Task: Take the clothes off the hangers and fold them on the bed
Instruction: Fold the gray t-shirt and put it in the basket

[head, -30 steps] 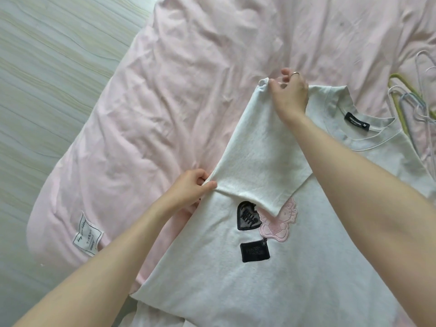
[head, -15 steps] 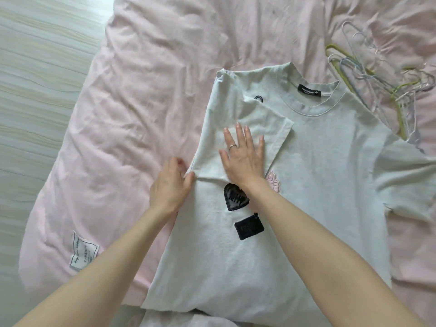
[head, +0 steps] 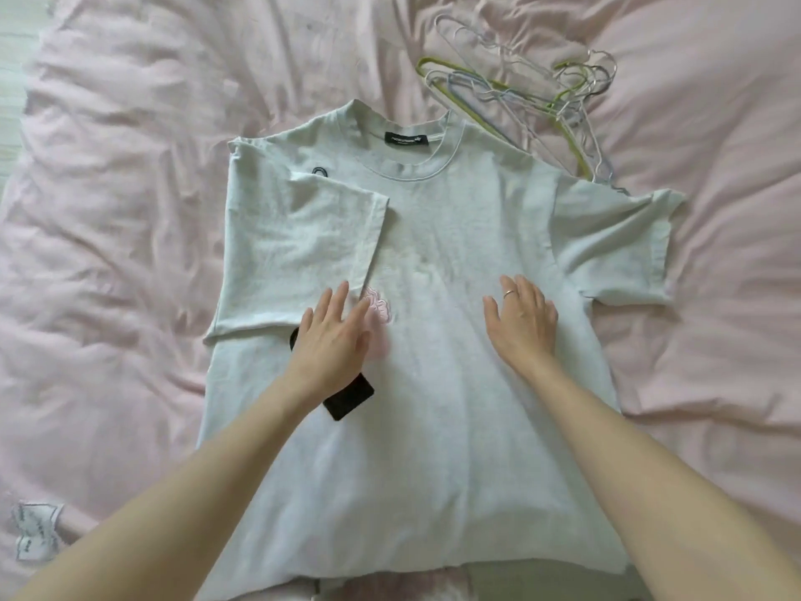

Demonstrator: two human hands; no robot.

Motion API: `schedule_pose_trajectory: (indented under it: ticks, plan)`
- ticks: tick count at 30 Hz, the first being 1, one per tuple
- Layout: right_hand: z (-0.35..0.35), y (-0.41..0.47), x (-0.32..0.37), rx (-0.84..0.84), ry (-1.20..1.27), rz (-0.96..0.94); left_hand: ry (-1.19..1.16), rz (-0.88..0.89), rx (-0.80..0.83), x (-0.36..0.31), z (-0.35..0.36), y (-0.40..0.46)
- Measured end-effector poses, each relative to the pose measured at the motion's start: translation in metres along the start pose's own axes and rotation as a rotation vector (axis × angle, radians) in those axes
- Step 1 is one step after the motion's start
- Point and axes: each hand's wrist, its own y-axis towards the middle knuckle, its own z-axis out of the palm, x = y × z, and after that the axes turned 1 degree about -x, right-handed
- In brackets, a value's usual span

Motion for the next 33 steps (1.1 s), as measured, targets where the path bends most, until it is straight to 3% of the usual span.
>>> schedule_pose_trajectory:
  ticks: [4,6,9,11,14,17,20,23,27,30,33]
  plan:
    - [-0.033,0.028,-0.078,-0.216,0.560,0.371,0.016,-0.034,0.051,-0.070,0.021,0.025]
    - [-0.047,0.038,-0.108,-0.287,0.687,0.604,0.022,-0.036,0.063,-0.102,0.035,0.040]
    - [-0.048,0.052,-0.152,-0.249,0.848,0.848,0.031,-0.043,0.114,-0.143,0.055,0.060]
    - [-0.045,0.059,-0.176,-0.116,1.176,1.015,0.070,-0.057,0.170,-0.165,0.073,0.067]
    - [-0.053,0.067,-0.186,-0.036,1.638,1.052,0.148,-0.050,0.193,-0.169,0.087,0.062]
    - [-0.065,0.080,-0.193,-0.014,1.788,1.049,0.158,-0.020,0.177,-0.167,0.087,0.059]
    - [-0.070,0.091,-0.193,-0.099,1.767,1.053,0.044,-0.041,0.159,-0.162,0.083,0.064]
    - [-0.072,0.098,-0.183,-0.412,1.275,0.865,-0.269,-0.141,-0.026,-0.163,0.078,0.069]
    - [-0.077,0.084,-0.138,-0.610,0.831,0.049,-0.846,-0.411,-0.273,-0.173,0.048,0.069]
    - [-0.061,0.051,-0.101,-0.427,0.641,-0.534,-1.407,-0.639,-0.277,-0.166,0.029,0.072]
    - [-0.025,0.027,-0.090,-0.184,0.331,-0.835,-1.700,-0.768,-0.278,-0.150,0.022,0.072]
